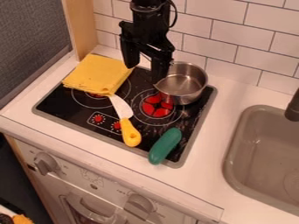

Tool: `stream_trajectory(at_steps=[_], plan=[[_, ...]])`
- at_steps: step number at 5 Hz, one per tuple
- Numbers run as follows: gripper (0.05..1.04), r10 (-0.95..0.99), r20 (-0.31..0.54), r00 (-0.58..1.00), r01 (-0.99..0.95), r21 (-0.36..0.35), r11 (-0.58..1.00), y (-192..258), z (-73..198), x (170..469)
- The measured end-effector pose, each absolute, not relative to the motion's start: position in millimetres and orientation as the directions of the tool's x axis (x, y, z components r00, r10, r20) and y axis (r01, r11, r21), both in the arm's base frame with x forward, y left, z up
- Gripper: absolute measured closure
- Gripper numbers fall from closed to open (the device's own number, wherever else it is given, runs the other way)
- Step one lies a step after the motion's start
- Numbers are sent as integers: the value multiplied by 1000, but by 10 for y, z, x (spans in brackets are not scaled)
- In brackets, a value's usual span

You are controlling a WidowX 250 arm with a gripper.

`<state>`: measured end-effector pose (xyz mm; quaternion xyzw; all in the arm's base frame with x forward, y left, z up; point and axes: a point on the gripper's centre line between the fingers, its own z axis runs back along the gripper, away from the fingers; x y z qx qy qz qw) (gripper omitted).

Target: Moved the knife up to the Yellow towel

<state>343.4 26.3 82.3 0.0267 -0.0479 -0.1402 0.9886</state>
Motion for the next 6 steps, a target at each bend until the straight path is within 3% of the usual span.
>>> stream_trajectory(at_steps=[1, 4, 6], plan=[[83, -271, 49, 961, 269, 52, 962, 259, 676, 3368], [83, -245, -25, 969, 246, 56, 968, 152, 236, 2579], [83, -117, 59, 991, 114, 53, 992, 118, 217, 2761]])
